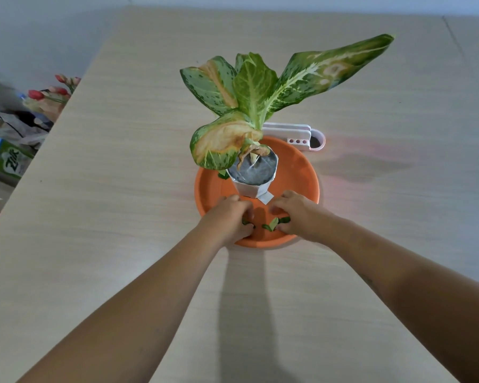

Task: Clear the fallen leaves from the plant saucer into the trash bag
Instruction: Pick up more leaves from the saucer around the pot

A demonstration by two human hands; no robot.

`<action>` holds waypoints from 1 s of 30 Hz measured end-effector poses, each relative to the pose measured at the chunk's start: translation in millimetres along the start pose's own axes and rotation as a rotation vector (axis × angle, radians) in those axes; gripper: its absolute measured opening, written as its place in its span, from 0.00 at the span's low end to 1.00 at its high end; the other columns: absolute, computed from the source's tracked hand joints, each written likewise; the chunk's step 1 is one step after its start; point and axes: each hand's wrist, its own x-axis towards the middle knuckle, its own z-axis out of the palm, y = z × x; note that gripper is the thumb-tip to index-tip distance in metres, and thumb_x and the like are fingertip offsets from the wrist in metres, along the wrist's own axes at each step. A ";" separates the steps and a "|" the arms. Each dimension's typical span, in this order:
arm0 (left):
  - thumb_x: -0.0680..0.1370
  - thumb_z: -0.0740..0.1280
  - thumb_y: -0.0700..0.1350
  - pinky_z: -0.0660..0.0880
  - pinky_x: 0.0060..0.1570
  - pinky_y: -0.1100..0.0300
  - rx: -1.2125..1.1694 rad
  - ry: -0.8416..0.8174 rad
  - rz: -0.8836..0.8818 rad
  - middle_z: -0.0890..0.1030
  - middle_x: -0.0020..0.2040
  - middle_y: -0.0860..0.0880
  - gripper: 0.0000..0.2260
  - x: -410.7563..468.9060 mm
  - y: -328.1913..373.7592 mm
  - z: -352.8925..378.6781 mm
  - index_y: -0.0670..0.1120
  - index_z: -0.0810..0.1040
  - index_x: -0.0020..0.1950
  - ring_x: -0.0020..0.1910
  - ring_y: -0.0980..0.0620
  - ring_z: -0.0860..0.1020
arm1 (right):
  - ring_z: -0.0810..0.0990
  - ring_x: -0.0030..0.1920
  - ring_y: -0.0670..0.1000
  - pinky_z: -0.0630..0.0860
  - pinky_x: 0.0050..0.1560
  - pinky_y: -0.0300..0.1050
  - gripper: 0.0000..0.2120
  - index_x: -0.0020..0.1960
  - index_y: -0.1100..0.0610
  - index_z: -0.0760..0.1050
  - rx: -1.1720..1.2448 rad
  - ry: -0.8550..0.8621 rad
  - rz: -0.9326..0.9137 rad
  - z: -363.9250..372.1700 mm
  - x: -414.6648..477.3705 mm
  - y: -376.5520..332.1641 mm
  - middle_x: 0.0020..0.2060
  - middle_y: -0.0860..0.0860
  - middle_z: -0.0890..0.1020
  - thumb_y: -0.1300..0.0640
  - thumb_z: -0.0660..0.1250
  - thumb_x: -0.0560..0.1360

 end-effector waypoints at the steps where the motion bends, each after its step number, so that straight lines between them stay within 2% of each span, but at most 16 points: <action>1: 0.71 0.70 0.49 0.73 0.56 0.52 0.003 -0.032 -0.023 0.72 0.56 0.51 0.13 -0.5 -1.2 -4.3 0.54 0.77 0.54 0.60 0.49 0.68 | 0.72 0.53 0.54 0.75 0.54 0.50 0.23 0.62 0.47 0.73 -0.005 -0.032 0.004 -2.7 0.2 -0.9 0.53 0.50 0.71 0.57 0.73 0.69; 2: 0.70 0.70 0.51 0.72 0.57 0.52 0.006 -0.071 -0.044 0.71 0.58 0.51 0.15 -0.6 -1.7 -8.3 0.56 0.76 0.57 0.61 0.49 0.67 | 0.70 0.54 0.53 0.74 0.56 0.50 0.27 0.65 0.44 0.71 -0.011 -0.064 0.003 -4.1 1.0 -1.6 0.55 0.50 0.69 0.55 0.73 0.69; 4: 0.70 0.71 0.52 0.71 0.58 0.53 0.046 -0.133 -0.072 0.69 0.59 0.50 0.17 -0.6 -0.5 -12.6 0.57 0.75 0.58 0.61 0.48 0.65 | 0.67 0.56 0.53 0.72 0.59 0.50 0.27 0.66 0.42 0.70 -0.025 -0.101 -0.001 -4.2 1.9 -7.1 0.56 0.50 0.68 0.52 0.73 0.69; 9: 0.70 0.71 0.46 0.76 0.50 0.53 0.047 -0.123 -0.053 0.70 0.56 0.47 0.16 2.5 2.3 -4.0 0.51 0.77 0.57 0.52 0.45 0.75 | 0.73 0.53 0.56 0.73 0.54 0.50 0.15 0.56 0.50 0.77 0.005 -0.037 -0.076 9.6 2.1 -16.2 0.48 0.49 0.69 0.58 0.71 0.70; 12: 0.70 0.70 0.41 0.75 0.46 0.54 0.047 -0.076 0.004 0.73 0.53 0.46 0.12 3.2 -0.1 0.0 0.46 0.79 0.53 0.48 0.45 0.76 | 0.77 0.50 0.56 0.74 0.49 0.48 0.10 0.50 0.55 0.79 -0.010 -0.033 -0.090 13.6 4.1 -17.0 0.48 0.54 0.75 0.62 0.70 0.69; 16: 0.70 0.68 0.40 0.75 0.46 0.52 0.122 -0.072 0.073 0.77 0.50 0.44 0.09 6.1 -1.5 1.8 0.42 0.80 0.49 0.48 0.44 0.78 | 0.79 0.51 0.55 0.71 0.46 0.42 0.09 0.50 0.61 0.80 -0.096 -0.054 -0.059 12.7 7.2 -23.8 0.50 0.55 0.80 0.66 0.64 0.72; 17: 0.70 0.67 0.41 0.76 0.48 0.52 0.153 -0.091 0.061 0.78 0.51 0.44 0.10 8.4 1.0 0.9 0.43 0.80 0.50 0.49 0.43 0.78 | 0.80 0.49 0.53 0.73 0.45 0.40 0.10 0.51 0.63 0.79 -0.089 -0.080 -0.059 11.2 8.1 -25.3 0.48 0.55 0.80 0.66 0.62 0.73; 19: 0.72 0.66 0.42 0.76 0.50 0.53 0.216 -0.135 0.018 0.79 0.53 0.44 0.11 13.0 6.7 -0.5 0.43 0.80 0.54 0.51 0.43 0.79 | 0.79 0.40 0.44 0.73 0.38 0.30 0.12 0.56 0.66 0.77 -0.005 -0.154 -0.044 8.6 7.3 -27.6 0.41 0.52 0.78 0.66 0.60 0.76; 20: 0.73 0.66 0.42 0.76 0.50 0.54 0.229 -0.154 -0.003 0.80 0.53 0.44 0.11 13.8 8.7 -0.4 0.43 0.80 0.54 0.51 0.43 0.79 | 0.79 0.39 0.43 0.74 0.38 0.31 0.11 0.54 0.64 0.78 0.042 -0.157 -0.026 8.6 6.6 -27.7 0.40 0.52 0.78 0.66 0.60 0.75; 21: 0.73 0.66 0.42 0.76 0.50 0.54 0.223 -0.159 -0.015 0.81 0.53 0.43 0.11 13.4 10.2 -0.4 0.43 0.80 0.54 0.51 0.43 0.79 | 0.81 0.42 0.48 0.77 0.42 0.37 0.09 0.49 0.60 0.79 0.051 -0.107 -0.007 10.1 7.2 -27.5 0.42 0.54 0.80 0.67 0.62 0.73; 22: 0.73 0.66 0.41 0.76 0.49 0.54 0.190 -0.143 -0.023 0.81 0.51 0.43 0.10 12.4 9.9 0.4 0.42 0.81 0.53 0.51 0.43 0.79 | 0.82 0.44 0.53 0.78 0.44 0.44 0.09 0.42 0.56 0.78 0.076 -0.043 0.028 12.7 8.0 -25.1 0.44 0.56 0.81 0.67 0.63 0.70; 23: 0.72 0.67 0.40 0.76 0.47 0.55 0.122 -0.096 -0.030 0.82 0.49 0.44 0.08 9.7 7.7 1.3 0.42 0.81 0.50 0.50 0.43 0.79 | 0.81 0.43 0.55 0.78 0.44 0.46 0.09 0.39 0.55 0.78 0.133 0.028 0.058 14.1 6.8 -21.2 0.43 0.56 0.82 0.67 0.63 0.68; 26: 0.71 0.70 0.39 0.74 0.40 0.60 -0.182 0.070 -0.098 0.82 0.42 0.48 0.04 0.5 0.9 -2.5 0.45 0.82 0.44 0.45 0.49 0.80 | 0.77 0.35 0.49 0.76 0.40 0.44 0.06 0.40 0.58 0.81 0.467 0.166 0.209 4.5 2.5 -14.6 0.35 0.51 0.82 0.66 0.66 0.68; 30: 0.71 0.71 0.42 0.79 0.45 0.57 -0.493 0.147 -0.232 0.83 0.44 0.51 0.04 -4.1 -2.2 -14.0 0.47 0.83 0.45 0.44 0.52 0.80 | 0.79 0.34 0.47 0.80 0.44 0.47 0.04 0.41 0.56 0.81 0.762 0.217 0.316 -11.9 -8.1 -4.0 0.36 0.52 0.83 0.63 0.68 0.71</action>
